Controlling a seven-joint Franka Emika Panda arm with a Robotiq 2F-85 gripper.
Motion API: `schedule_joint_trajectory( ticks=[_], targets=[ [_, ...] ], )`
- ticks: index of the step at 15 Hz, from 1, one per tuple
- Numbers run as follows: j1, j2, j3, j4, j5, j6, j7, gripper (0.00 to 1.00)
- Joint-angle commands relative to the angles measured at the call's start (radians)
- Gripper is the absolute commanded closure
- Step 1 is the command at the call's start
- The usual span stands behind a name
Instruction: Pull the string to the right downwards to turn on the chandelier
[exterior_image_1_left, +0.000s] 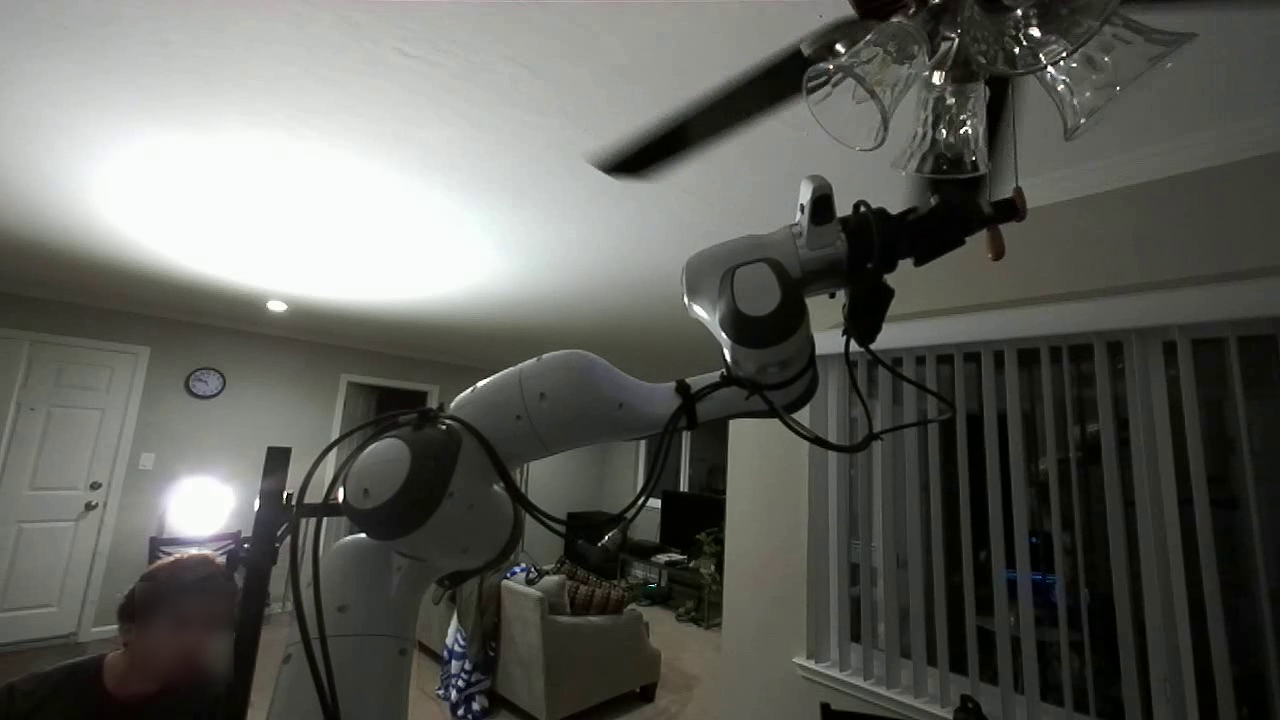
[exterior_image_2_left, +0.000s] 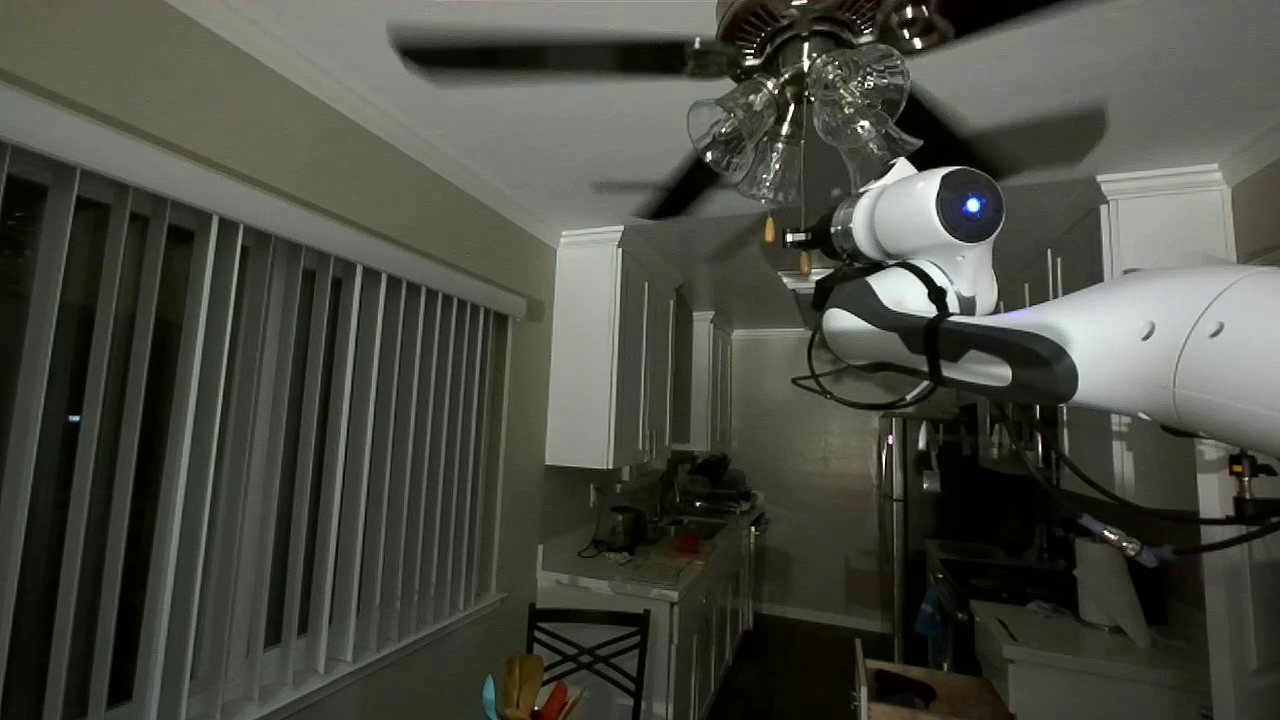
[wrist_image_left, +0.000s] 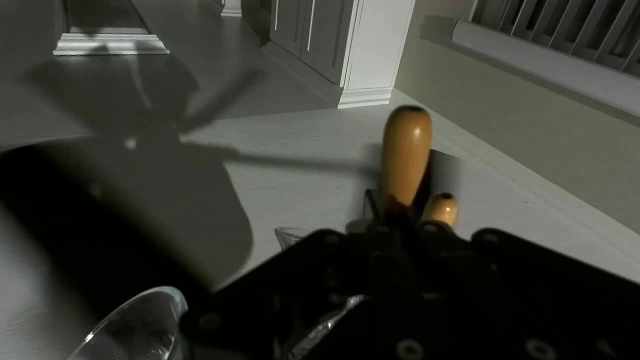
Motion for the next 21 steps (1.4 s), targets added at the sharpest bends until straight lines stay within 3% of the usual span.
schedule_joint_trajectory(
  ticks=[1, 16, 17, 18, 19, 21],
  targets=[
    [-0.005, 0.015, 0.004, 0.011, -0.029, -0.014, 0.029, 0.99],
    [0.056, 0.045, -0.019, -0.036, -0.048, -0.056, 0.005, 0.99],
    [0.058, 0.045, -0.023, -0.033, -0.047, -0.053, 0.009, 0.96],
    [0.063, 0.047, -0.026, -0.029, -0.044, -0.052, 0.012, 0.71],
    [0.066, 0.046, -0.030, -0.027, -0.043, -0.050, 0.015, 0.71],
    [0.078, 0.049, -0.034, -0.026, -0.044, -0.053, 0.016, 0.60]
  ],
)
